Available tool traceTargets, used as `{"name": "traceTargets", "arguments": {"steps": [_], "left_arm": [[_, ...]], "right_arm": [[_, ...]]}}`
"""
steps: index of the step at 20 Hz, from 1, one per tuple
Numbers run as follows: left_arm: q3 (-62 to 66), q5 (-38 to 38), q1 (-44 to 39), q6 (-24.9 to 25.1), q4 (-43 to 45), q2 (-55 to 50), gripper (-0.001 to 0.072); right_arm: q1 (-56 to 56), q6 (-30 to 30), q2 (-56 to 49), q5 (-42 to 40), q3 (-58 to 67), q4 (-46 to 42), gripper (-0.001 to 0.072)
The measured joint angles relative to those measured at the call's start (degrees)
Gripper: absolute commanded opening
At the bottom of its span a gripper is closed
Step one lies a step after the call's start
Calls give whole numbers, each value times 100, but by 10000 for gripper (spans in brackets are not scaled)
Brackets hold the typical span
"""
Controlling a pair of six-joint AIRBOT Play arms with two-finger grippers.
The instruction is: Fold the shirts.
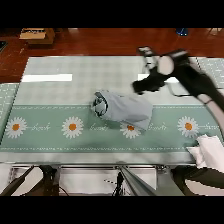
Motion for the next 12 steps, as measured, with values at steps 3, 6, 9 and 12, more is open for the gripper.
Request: {"name": "traceTargets", "arguments": {"steps": [3, 6, 9, 12], "left_arm": [[-13, 15, -11, 0, 81, 0, 18], [-15, 20, -17, 0, 129, 0, 19], [-15, 26, -17, 0, 151, 0, 19], [-22, 31, -17, -2, 201, 0, 19]], "right_arm": [[-1272, -212, 769, 581, -767, -105, 591], [-2291, -382, 1325, 197, -2114, 1191, 592], [-2610, -533, 1515, -802, -3397, 2715, 592], [-2343, -699, 1408, -1749, -4100, 3827, 591]]}}
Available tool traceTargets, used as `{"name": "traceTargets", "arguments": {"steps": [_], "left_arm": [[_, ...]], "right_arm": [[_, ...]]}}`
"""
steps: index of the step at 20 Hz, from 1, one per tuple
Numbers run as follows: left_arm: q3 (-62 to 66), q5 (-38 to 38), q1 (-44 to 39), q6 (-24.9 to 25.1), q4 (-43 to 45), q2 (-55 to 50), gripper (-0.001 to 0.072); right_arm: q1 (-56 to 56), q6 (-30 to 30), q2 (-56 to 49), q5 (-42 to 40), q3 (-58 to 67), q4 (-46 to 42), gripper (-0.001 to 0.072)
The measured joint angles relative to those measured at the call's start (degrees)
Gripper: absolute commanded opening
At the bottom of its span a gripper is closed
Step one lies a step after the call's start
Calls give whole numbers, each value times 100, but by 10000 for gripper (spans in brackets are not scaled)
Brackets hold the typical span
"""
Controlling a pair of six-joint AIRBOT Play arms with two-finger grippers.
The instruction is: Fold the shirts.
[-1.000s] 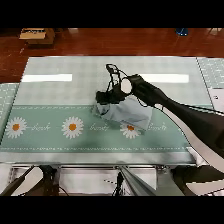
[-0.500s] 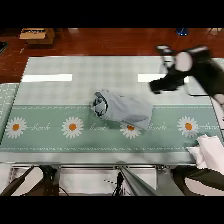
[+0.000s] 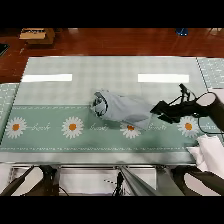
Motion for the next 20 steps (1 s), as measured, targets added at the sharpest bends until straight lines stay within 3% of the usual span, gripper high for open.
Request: {"name": "traceTargets", "arguments": {"steps": [2, 3, 5, 6, 9, 13, 20], "left_arm": [[-20, 7, 0, 0, 46, 0, 19], [-37, 7, 0, 2, 70, 0, 18], [-83, 4, 0, -2, 107, 0, 18], [-105, 2, 0, -2, 120, 0, 19], [-144, 4, 0, 0, 131, 0, 18], [-166, 118, -44, 2, 142, -17, 18], [-168, 216, -348, 4, 153, -247, 19]], "right_arm": [[369, -66, -195, -481, -212, 476, 588], [566, -92, -308, -715, -275, 684, 536], [927, -129, -525, -1185, -356, 1163, 69], [1034, -164, -579, -1329, -374, 1370, 38], [1054, -544, -483, -1484, -190, 1851, 37], [481, -940, 284, -820, 595, 1812, 36], [-1460, -269, 1757, 1589, 2343, 203, 36]]}}
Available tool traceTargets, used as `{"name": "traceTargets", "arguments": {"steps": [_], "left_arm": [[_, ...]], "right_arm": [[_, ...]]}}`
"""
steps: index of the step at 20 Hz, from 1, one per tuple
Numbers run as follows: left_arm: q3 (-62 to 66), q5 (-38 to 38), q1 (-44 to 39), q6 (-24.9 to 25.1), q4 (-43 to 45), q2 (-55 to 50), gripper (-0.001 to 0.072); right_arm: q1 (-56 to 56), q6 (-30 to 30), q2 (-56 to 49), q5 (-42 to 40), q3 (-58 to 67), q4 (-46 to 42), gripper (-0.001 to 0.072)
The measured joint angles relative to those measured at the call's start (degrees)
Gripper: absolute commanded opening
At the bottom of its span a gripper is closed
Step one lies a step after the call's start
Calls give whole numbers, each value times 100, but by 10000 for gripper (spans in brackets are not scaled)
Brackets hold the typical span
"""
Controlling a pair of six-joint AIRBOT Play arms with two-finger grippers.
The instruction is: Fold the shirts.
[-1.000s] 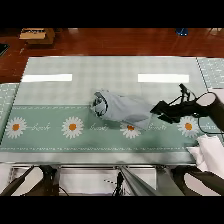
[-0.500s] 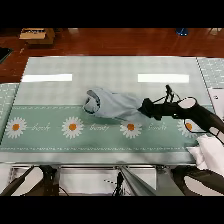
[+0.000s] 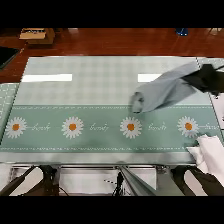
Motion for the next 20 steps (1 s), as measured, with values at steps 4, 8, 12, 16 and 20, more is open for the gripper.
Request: {"name": "traceTargets", "arguments": {"steps": [4, 8, 12, 16, 20], "left_arm": [[0, 2, -160, 4, 2, -225, 18], [0, 4, -205, 52, 11, -542, 19], [0, 11, -208, 85, 17, -896, 19], [0, 105, -203, 201, 20, -1097, 19], [0, 223, -197, 256, 13, -1158, 19]], "right_arm": [[-1473, 96, 428, 1628, 514, -1287, 36], [-2889, -127, 595, 2734, 664, -3027, 36], [-3941, -133, 664, 3154, 708, -4468, 36], [-4680, -109, 693, 3279, 717, -5525, 37], [-5276, -105, 699, 3239, 708, -6196, 38]]}}
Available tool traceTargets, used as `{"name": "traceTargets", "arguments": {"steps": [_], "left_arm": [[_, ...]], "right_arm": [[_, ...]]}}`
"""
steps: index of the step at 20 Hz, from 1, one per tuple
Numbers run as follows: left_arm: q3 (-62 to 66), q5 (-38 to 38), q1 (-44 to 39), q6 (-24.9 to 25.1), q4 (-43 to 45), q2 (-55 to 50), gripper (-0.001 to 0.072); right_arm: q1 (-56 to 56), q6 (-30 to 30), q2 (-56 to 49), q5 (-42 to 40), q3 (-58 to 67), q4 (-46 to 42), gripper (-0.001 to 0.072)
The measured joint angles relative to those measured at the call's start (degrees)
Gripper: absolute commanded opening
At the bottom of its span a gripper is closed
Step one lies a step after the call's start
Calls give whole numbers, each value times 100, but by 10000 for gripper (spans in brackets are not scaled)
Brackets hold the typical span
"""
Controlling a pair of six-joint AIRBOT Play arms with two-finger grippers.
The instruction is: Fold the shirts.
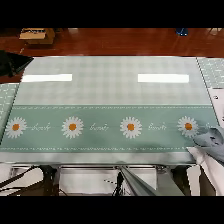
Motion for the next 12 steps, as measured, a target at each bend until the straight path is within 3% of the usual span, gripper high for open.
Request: {"name": "traceTargets", "arguments": {"steps": [1, 2, 3, 6, 7, 8, 9, 10, 12], "left_arm": [[0, 17, 7, 7, -2, -9, 19], [0, 48, 11, 13, -2, -15, 19], [0, 85, 17, 28, -2, -15, 19], [0, 103, 22, 114, -4, -22, 20], [0, 105, 22, 177, -4, -22, 66], [0, 107, 22, 269, -20, -22, 255], [0, 109, 17, 411, -90, -24, 507], [0, 116, 2, 612, -190, -24, 596], [2, 186, -131, 1176, -389, -24, 595]], "right_arm": [[-129, -4, 2, -9, -2, -109, 104], [-260, -9, 13, -9, -4, -201, 317], [-382, -37, 26, -28, -4, -302, 479], [-645, -175, 55, -249, -7, -415, 492], [-699, -188, 61, -400, -7, -398, 488], [-730, -221, 61, -610, -4, -256, 485], [-752, -275, 63, -903, -9, 81, 465], [-774, -361, 66, -1220, -11, 612, 452], [-708, -643, 13, -1853, -11, 2218, 426]]}}
